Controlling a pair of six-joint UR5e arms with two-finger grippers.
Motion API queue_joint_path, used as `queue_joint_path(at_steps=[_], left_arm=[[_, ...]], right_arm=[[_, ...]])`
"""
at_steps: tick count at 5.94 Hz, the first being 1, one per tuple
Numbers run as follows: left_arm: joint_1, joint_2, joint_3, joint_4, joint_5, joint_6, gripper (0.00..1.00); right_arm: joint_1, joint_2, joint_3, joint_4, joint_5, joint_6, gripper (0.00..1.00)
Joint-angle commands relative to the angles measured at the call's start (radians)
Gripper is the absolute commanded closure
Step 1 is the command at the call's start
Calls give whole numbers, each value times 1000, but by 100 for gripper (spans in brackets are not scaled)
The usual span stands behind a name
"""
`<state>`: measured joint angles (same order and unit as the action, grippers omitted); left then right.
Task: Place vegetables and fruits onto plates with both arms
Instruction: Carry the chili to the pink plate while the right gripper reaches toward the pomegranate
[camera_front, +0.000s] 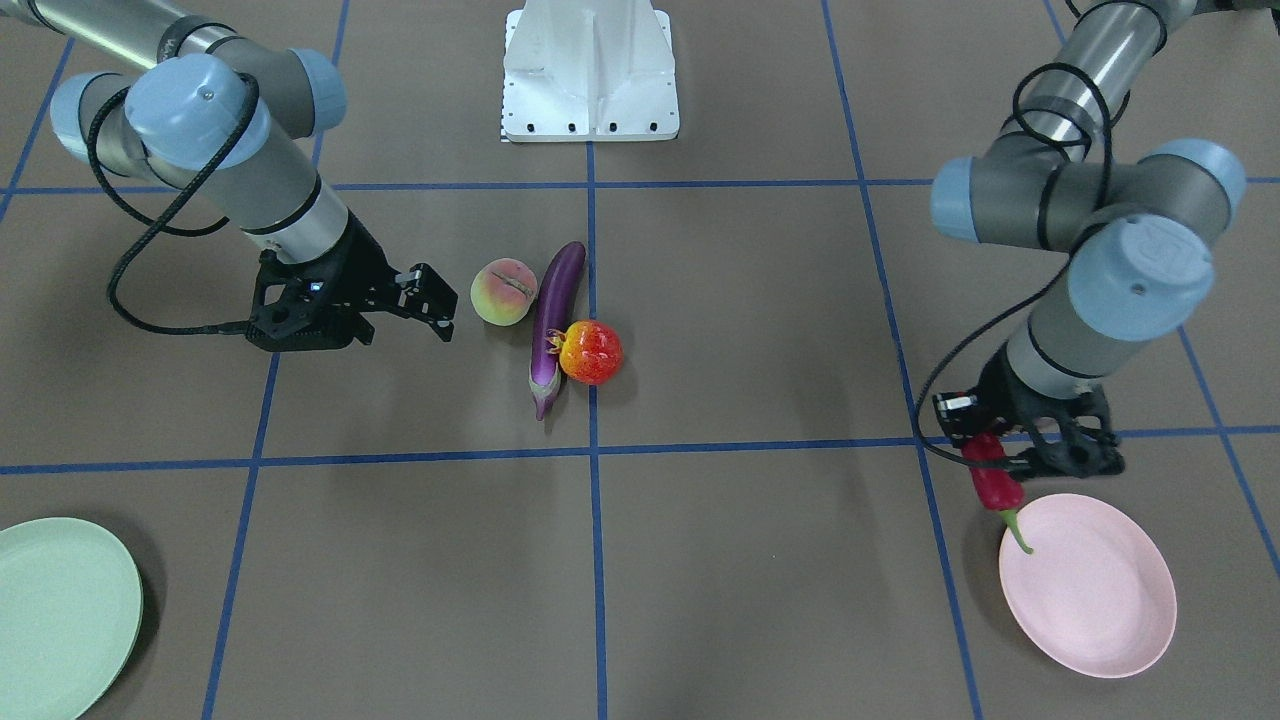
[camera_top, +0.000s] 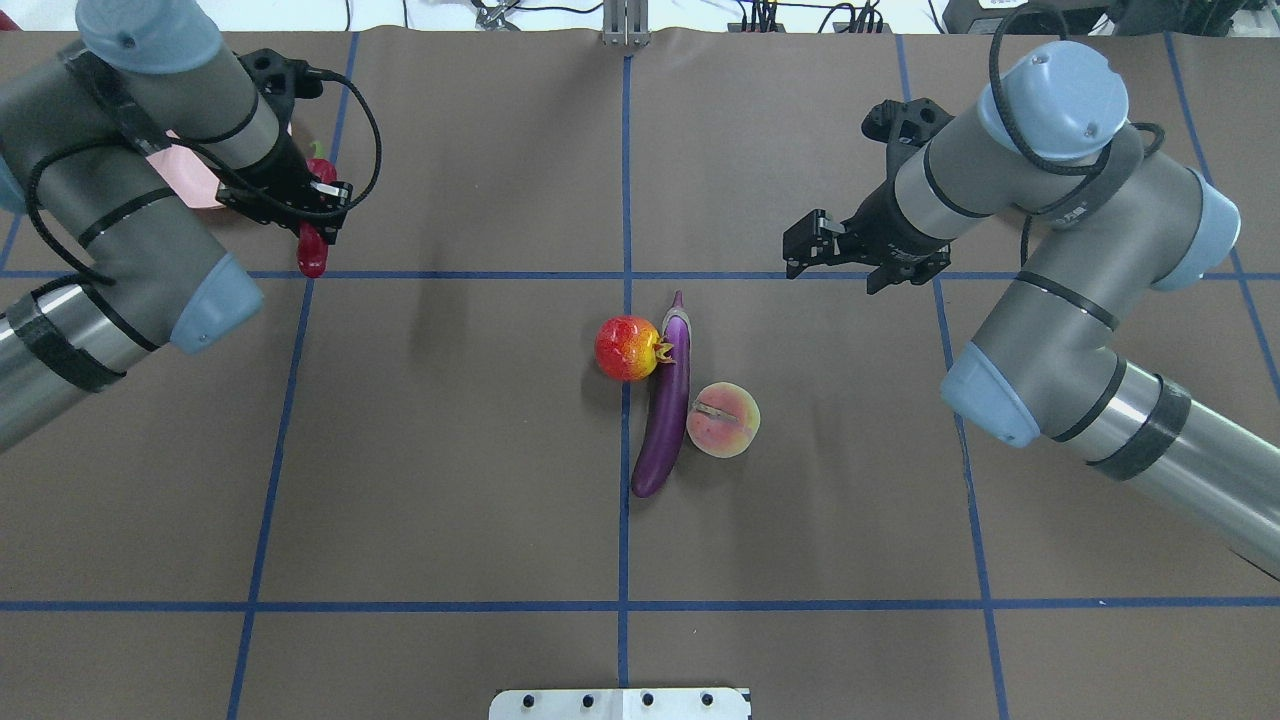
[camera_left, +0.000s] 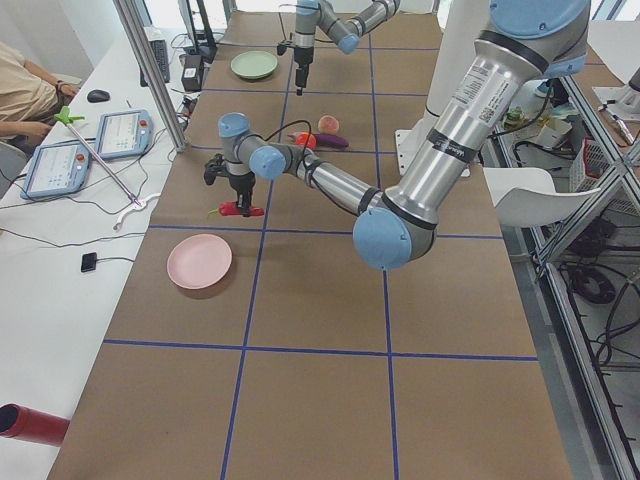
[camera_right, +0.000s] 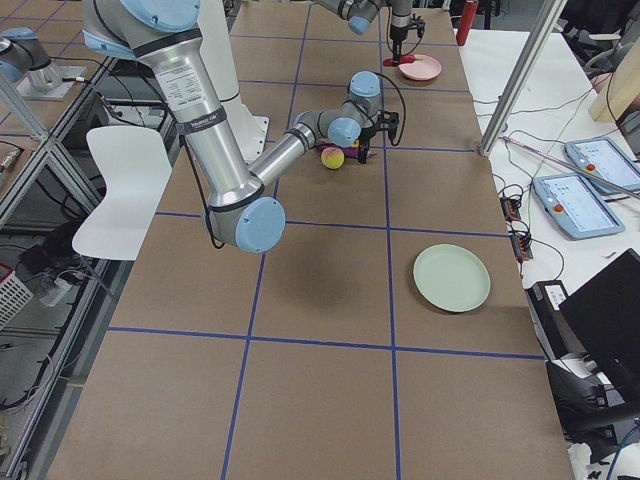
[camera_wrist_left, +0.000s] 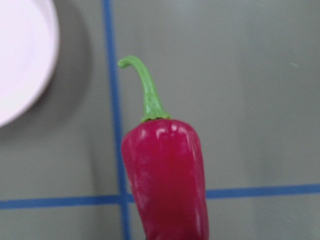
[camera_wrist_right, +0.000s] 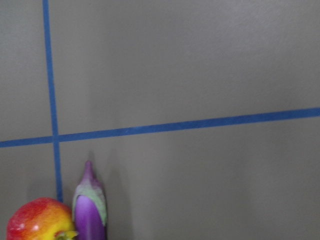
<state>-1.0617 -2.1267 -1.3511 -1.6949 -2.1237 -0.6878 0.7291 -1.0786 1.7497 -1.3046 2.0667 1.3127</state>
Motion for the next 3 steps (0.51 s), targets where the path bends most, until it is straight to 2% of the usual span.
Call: queue_joint_path(at_steps=[1,2,3], left_arm=[[-92,-118,344,-163,-1,8,100],[-90,-169,415,-173,1,10,94],[-89,-220,557,-280,5,10,73]], right_arm=[[-90,55,5,-2,-83,132,0],[-114,81,5,-4,-102,178,0],[-140,101,4,-5,-131,201,0]])
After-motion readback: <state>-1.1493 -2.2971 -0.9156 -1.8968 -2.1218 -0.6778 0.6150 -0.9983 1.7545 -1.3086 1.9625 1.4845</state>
